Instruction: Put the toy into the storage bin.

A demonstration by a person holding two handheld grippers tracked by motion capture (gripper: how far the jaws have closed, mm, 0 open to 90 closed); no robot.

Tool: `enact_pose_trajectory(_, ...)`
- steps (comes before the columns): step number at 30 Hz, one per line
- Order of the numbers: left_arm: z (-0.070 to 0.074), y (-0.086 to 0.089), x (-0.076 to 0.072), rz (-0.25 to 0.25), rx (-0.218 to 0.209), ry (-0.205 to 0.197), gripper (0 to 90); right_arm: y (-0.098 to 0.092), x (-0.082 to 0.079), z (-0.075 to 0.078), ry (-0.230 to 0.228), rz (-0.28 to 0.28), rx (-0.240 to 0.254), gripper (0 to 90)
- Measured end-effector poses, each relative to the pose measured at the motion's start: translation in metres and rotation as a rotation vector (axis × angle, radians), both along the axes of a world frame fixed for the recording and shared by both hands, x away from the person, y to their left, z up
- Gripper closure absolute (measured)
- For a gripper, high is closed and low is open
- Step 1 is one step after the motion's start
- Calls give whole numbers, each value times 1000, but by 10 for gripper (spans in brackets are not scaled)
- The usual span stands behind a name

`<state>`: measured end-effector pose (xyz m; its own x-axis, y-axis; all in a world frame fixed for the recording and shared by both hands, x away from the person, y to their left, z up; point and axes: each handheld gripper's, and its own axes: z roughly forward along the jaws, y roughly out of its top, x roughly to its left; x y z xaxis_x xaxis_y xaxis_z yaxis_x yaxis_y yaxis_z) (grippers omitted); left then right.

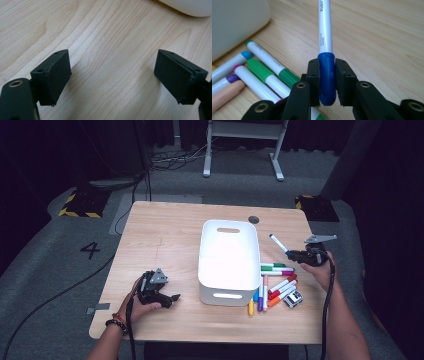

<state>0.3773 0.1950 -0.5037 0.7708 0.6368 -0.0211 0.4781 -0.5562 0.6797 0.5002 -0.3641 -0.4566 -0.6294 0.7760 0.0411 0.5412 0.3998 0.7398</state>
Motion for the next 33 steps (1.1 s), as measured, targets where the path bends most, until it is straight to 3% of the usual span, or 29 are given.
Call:
enact_pose_trajectory(10,0,0,0,0,0,0,143,-7,-19,26,-73,10,61,750)
enact_pose_trajectory(13,0,0,0,0,0,2,143,-8,-30,37,-108,26,118,750)
enact_pose_trajectory(15,0,0,0,0,-1,3,143,-8,-33,41,-114,32,128,750)
enact_pose_trajectory(21,0,0,0,-1,-9,15,143,-2,-51,63,-164,90,165,750)
enact_pose_trajectory(23,0,0,0,0,2,0,143,0,-53,66,-175,103,165,750)
enact_pose_trajectory(33,0,0,0,0,-10,12,143,32,-75,96,-215,232,191,750)
